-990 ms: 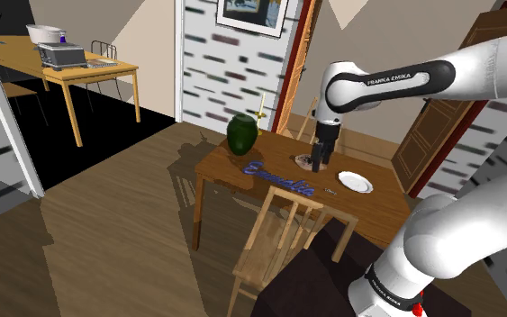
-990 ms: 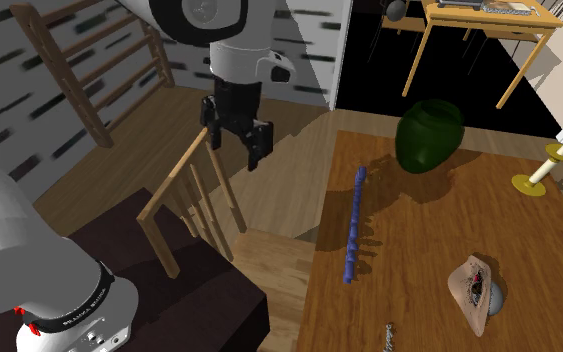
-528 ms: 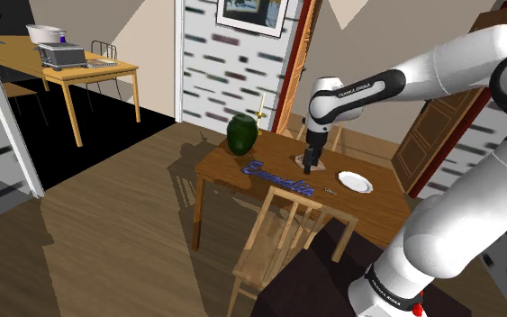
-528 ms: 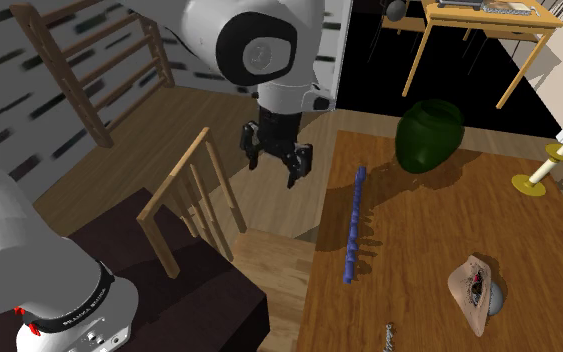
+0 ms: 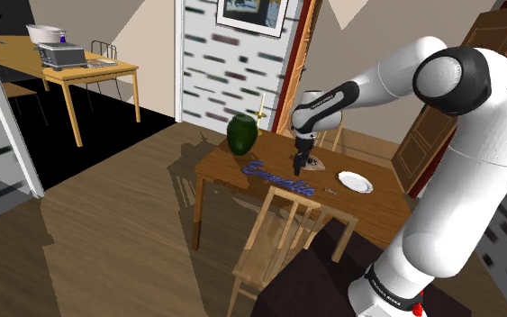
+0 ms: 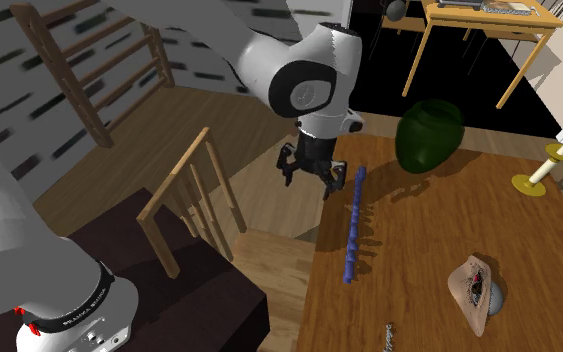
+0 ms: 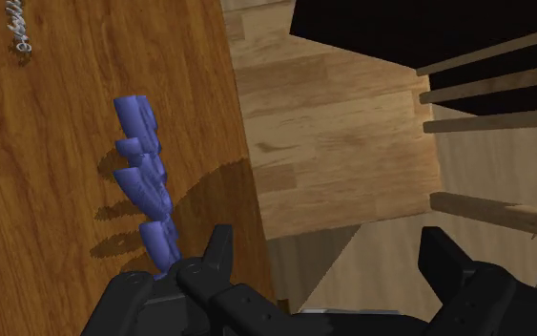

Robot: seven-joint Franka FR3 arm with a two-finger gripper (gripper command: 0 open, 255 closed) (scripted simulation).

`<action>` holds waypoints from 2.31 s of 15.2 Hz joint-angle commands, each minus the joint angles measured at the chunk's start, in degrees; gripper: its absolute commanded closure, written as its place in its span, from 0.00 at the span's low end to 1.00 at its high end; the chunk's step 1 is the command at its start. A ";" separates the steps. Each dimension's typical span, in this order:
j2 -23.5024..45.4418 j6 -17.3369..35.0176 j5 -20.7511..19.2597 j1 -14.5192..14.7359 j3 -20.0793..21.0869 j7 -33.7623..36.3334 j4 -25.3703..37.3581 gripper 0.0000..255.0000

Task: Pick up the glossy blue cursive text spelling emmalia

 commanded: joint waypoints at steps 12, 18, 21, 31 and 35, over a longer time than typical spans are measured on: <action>29.40 4.61 7.40 -7.67 4.03 -14.39 27.16 0.00; 35.86 5.48 8.13 -9.25 5.19 -15.81 33.27 0.00; 37.63 6.77 8.44 -9.51 5.52 -15.84 33.74 0.00; 38.51 7.41 8.58 -9.65 5.68 -15.86 33.99 1.00; 37.97 7.01 8.50 -9.56 5.58 -15.85 33.84 1.00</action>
